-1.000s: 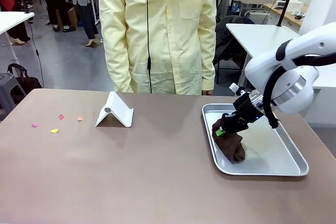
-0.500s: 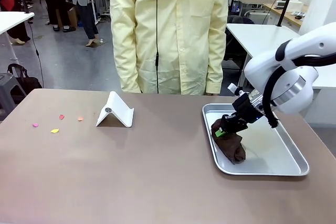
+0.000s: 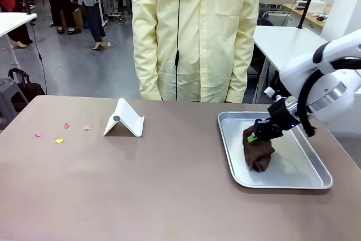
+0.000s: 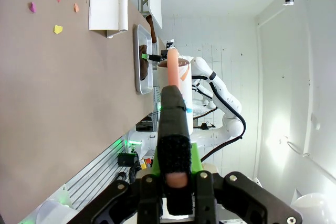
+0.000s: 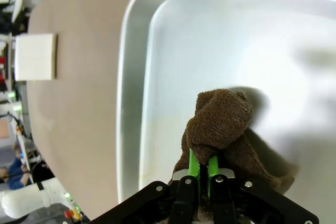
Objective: Clean the surface of the table.
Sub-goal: If a person points to the right, clean the right side of the table with your right hand, and if they point to the left, clean the left side with your left hand.
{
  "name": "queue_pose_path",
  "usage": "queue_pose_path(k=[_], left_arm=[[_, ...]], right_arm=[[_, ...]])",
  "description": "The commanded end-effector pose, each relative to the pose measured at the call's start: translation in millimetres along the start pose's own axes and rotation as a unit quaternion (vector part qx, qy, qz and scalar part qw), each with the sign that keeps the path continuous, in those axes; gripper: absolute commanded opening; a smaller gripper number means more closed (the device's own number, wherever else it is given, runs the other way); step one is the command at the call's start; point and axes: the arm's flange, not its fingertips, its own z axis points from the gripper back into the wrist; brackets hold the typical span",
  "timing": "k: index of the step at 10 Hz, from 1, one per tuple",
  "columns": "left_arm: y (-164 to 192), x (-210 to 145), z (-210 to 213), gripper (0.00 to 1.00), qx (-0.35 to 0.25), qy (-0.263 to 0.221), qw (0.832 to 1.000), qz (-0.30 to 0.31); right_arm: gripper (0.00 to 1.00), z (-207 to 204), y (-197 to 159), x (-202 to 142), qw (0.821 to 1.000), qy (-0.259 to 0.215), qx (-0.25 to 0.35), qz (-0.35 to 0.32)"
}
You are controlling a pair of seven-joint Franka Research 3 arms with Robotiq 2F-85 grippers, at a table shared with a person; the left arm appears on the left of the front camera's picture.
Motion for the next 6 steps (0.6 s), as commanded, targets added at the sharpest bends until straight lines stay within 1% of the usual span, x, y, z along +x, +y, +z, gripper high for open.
queue_pose_path(k=[1, 2, 4, 5, 6], left_arm=[[-2.3, -5.4, -0.1, 0.05, -0.005, 0.004, 1.0, -0.008], [-2.3, -5.4, -0.1, 0.05, -0.005, 0.004, 1.0, -0.008], [-2.3, -5.4, -0.1, 0.05, -0.005, 0.004, 1.0, -0.008], [-2.3, -5.4, -0.1, 0.05, -0.005, 0.004, 1.0, -0.008], [-2.3, -5.4, -0.1, 0.05, -0.005, 0.004, 1.0, -0.008]], right_arm=[[0.06, 10.8, -35.5, -7.8, 0.998, -0.03, -0.024, -0.042], [0.06, 20.8, -46.6, -7.5, 0.997, -0.045, -0.031, -0.056], [0.06, 40.5, -65.5, -7.7, 0.993, -0.073, -0.019, -0.091], [0.06, 49.5, -69.9, -9.2, 0.991, -0.074, 0.03, -0.104], [0.06, 53.6, -70.4, -10.1, 0.989, -0.074, 0.065, -0.115]])
